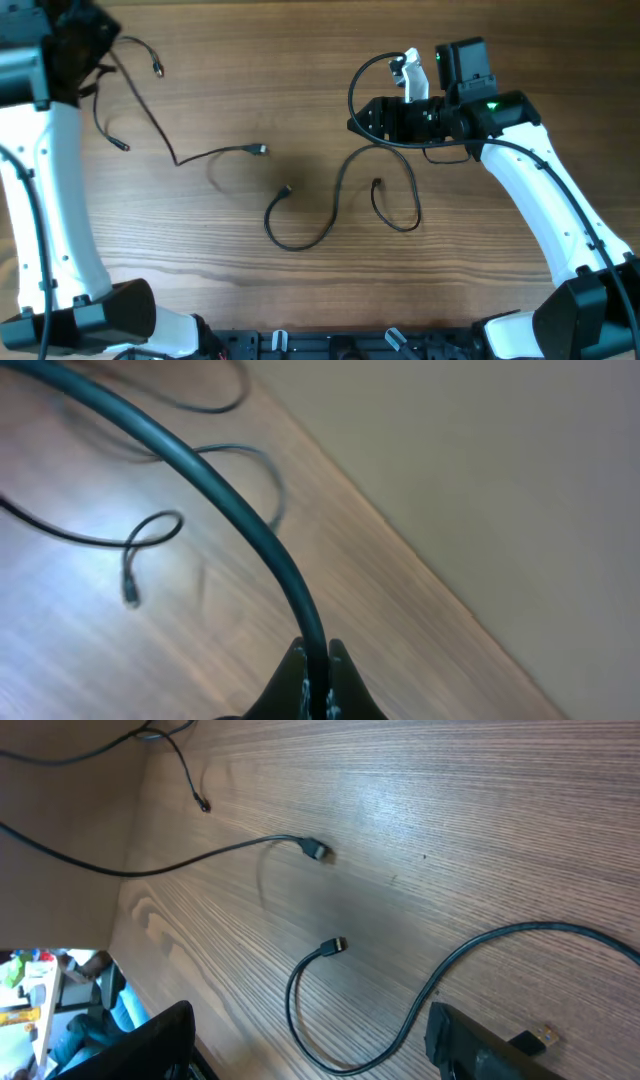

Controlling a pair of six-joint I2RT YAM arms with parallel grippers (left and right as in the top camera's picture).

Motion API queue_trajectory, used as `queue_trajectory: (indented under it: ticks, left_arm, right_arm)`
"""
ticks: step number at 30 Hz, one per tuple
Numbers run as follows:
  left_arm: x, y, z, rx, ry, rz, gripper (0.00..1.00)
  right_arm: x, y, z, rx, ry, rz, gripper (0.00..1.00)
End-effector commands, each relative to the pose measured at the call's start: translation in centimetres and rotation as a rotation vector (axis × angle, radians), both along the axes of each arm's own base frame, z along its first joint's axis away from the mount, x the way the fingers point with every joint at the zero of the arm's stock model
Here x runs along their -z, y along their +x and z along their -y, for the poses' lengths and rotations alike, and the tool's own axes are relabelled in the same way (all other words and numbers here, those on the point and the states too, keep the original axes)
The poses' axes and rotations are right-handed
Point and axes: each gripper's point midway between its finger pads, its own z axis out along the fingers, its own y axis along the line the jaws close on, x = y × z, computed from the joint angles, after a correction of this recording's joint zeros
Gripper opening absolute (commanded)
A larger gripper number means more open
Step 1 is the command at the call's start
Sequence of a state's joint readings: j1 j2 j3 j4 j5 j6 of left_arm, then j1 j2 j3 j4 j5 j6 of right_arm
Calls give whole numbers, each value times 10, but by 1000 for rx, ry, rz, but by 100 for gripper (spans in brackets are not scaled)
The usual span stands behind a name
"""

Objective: Untangle cables

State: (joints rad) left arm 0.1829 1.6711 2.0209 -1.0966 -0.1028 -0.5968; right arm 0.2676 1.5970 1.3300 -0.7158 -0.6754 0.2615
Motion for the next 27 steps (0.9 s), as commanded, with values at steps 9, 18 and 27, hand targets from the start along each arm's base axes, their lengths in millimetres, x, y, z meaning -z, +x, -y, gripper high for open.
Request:
queue_trajectory:
  ticks: [9, 18, 27]
  left_arm:
    - [19, -32, -105, -412, -246, 41, 4]
    - [20, -4, -102, -357, -740, 175, 4]
    - [-20, 31, -57, -96, -585, 285, 4]
  right_arm:
    - [-8, -1, 0, 4, 5, 25, 75]
    - [-10, 1, -1, 4, 9, 36, 75]
    - [-10, 1, -1, 5, 9, 39, 75]
